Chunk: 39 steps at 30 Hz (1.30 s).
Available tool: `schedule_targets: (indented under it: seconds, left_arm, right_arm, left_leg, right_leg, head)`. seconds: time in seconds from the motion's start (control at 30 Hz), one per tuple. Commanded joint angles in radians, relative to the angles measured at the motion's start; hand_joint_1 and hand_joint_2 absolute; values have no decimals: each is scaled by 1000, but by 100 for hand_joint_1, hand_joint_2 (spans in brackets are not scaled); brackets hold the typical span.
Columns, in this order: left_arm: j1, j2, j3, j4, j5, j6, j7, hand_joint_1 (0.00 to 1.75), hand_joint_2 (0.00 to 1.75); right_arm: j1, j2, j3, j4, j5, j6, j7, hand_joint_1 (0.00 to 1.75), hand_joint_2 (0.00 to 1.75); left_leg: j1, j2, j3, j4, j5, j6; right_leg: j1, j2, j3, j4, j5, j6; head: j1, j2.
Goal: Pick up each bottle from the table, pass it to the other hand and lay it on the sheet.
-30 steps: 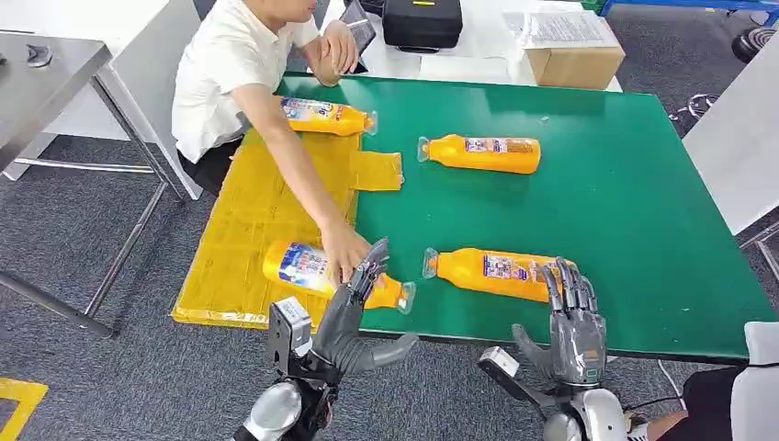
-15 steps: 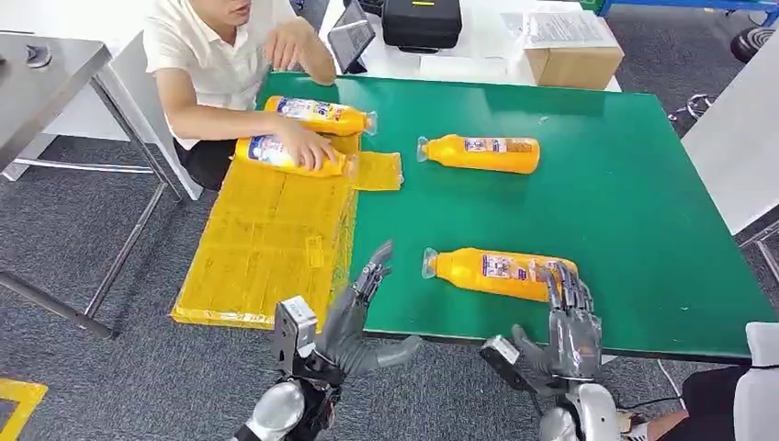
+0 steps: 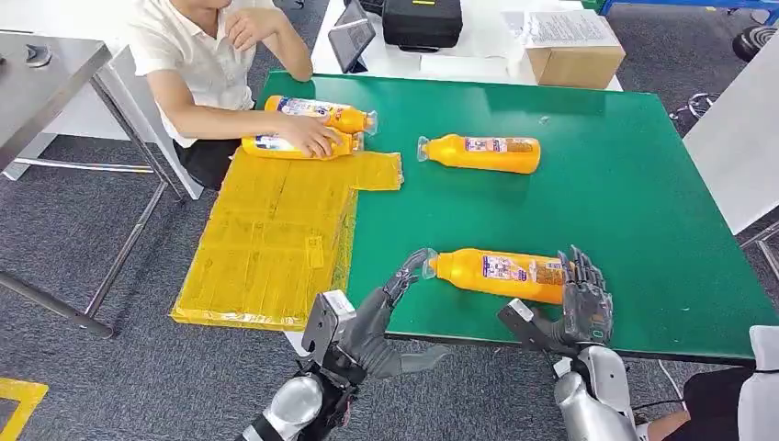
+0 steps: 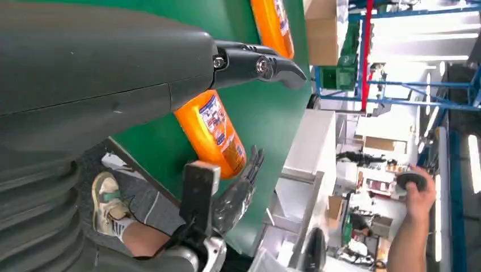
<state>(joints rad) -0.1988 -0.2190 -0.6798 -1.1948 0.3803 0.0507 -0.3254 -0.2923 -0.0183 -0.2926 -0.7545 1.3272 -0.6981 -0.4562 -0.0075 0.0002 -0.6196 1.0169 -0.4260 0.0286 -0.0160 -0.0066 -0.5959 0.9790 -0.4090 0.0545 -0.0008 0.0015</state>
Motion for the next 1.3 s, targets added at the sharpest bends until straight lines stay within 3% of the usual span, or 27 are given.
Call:
schedule_targets:
  seconds: [0.03, 0.23, 0.4, 0.57, 1.23, 1.3]
  left_arm:
    - [-58, 12, -49, 99, 17, -3, 12, 0, 175]
    - [-71, 10, -57, 112, 31, -5, 25, 0, 175]
    - [-73, 5, -57, 109, 47, -8, 36, 0, 175]
    - [-77, 0, -57, 115, 81, -27, 70, 0, 175]
    - [-85, -3, -56, 164, 180, -53, 136, 0, 175]
    - [-85, 0, -62, 162, 182, -52, 136, 0, 175]
  right_arm:
    - [-80, -24, 43, 154, 15, 0, 7, 0, 175]
    - [-106, -38, 97, 174, 54, 0, 50, 0, 175]
    - [-203, -86, 178, 393, 65, 12, 122, 0, 175]
    - [-231, -92, 228, 427, 88, 58, 147, 0, 175]
    - [-208, -86, 315, 451, 76, 190, 177, 0, 175]
    - [-214, -90, 324, 470, 68, 275, 184, 0, 175]
  left_leg:
    - [1, 1, 4, -1, -1, -2]
    - [1, 1, 3, -1, 0, -2]
    - [1, 2, 4, -1, -1, -1]
    - [1, 1, 5, 0, 0, -1]
    - [2, 0, 15, -1, 0, -2]
    - [2, 0, 16, -2, 0, -2]
  right_leg:
    - [1, 1, 4, -1, 0, -2]
    - [1, 2, 3, -1, 0, -2]
    - [1, 2, 4, -1, 0, -2]
    - [1, 1, 5, -1, 0, -2]
    - [2, 0, 13, -3, 1, -2]
    - [2, -1, 14, -3, 1, -3]
  head:
    - [0, 0]
    - [0, 0]
    - [0, 0]
    - [0, 0]
    - [0, 0]
    - [0, 0]
